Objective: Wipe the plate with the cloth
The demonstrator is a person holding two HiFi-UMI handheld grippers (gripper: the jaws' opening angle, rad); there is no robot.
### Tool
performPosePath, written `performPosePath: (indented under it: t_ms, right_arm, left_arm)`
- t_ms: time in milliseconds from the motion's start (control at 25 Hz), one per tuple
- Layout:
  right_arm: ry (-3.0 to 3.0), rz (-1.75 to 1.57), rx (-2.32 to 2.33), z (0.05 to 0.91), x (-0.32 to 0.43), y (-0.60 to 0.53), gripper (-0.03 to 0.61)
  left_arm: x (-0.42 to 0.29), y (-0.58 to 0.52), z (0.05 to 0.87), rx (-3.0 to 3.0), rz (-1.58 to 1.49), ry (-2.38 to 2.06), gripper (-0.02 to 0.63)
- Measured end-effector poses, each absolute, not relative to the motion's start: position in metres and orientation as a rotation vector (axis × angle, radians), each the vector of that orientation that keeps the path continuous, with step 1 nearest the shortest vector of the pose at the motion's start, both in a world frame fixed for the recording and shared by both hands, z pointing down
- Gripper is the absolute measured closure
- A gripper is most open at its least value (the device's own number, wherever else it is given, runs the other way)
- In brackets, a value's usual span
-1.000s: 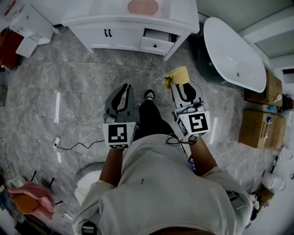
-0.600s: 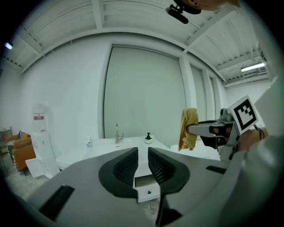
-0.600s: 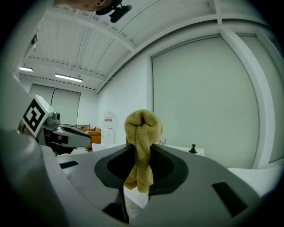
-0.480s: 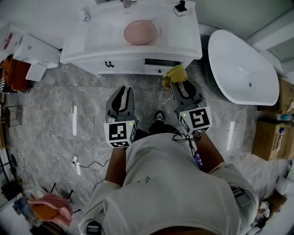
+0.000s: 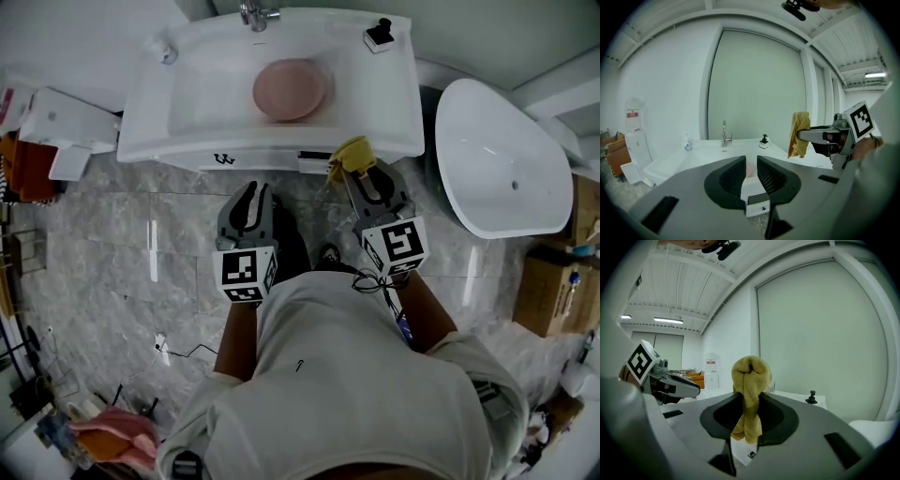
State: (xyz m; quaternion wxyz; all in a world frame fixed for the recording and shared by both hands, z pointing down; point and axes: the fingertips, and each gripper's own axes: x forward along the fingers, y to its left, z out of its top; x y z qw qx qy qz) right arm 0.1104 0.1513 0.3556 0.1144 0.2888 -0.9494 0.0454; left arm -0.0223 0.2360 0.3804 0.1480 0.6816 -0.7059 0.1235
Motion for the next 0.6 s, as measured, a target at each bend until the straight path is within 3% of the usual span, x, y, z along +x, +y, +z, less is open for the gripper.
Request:
performPosePath:
  t_ms: [600]
  right_arm:
    - [-2.580,0.111,0.994,0.377,-0.038,0.010,0.491]
  left_arm:
    - [-0.200,0.060,0.415,2.127,0.484,-1.764,0.537]
